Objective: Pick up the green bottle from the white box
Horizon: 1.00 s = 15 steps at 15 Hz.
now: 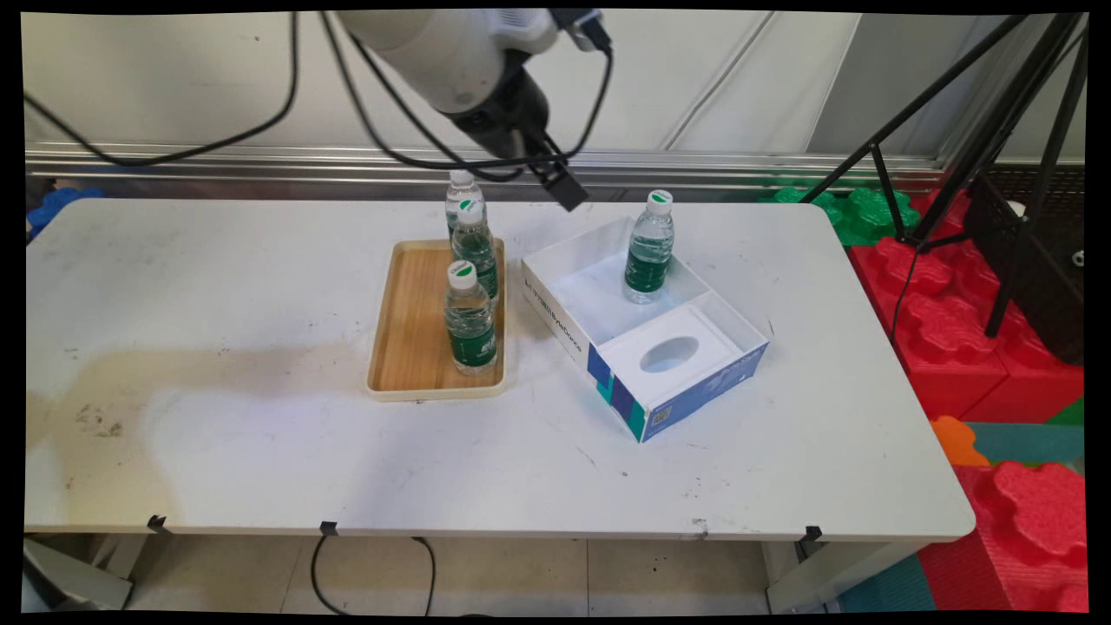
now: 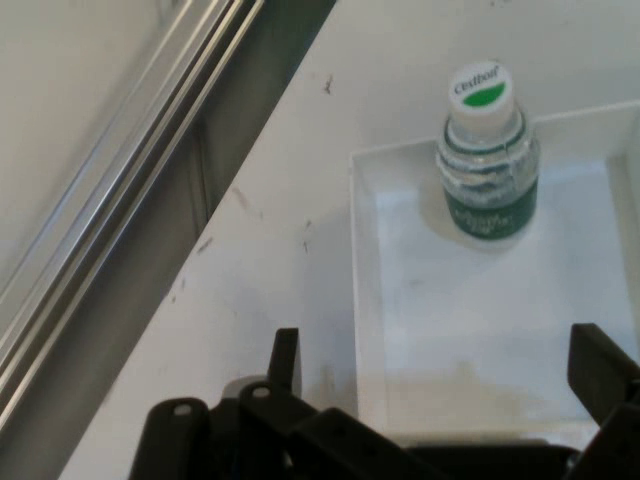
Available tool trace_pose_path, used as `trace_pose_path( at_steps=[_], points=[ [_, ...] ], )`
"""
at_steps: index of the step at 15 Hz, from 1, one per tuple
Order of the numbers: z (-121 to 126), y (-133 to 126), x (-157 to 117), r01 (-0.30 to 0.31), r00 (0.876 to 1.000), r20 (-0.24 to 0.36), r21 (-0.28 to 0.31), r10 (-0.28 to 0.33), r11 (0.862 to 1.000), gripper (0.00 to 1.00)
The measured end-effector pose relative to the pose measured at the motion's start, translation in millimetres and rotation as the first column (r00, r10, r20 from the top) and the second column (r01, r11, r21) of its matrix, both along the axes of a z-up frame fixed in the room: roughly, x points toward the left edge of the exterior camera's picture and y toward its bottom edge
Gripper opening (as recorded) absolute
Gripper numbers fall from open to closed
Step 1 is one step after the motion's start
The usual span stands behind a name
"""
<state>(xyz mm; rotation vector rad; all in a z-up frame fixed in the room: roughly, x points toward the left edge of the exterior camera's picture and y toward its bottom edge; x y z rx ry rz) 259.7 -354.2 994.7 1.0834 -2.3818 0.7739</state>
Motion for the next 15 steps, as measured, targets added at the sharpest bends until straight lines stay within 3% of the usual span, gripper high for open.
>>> trace_pose_path(
  at_steps=[4,15],
  points=[
    [-18,-31,-16,0.001,1.000,-0.006,0.017,-0.001,1.000,1.00],
    [-97,-113,-65,0.034,0.998,-0.048,0.099,-0.029,0.995,1.00]
  ],
)
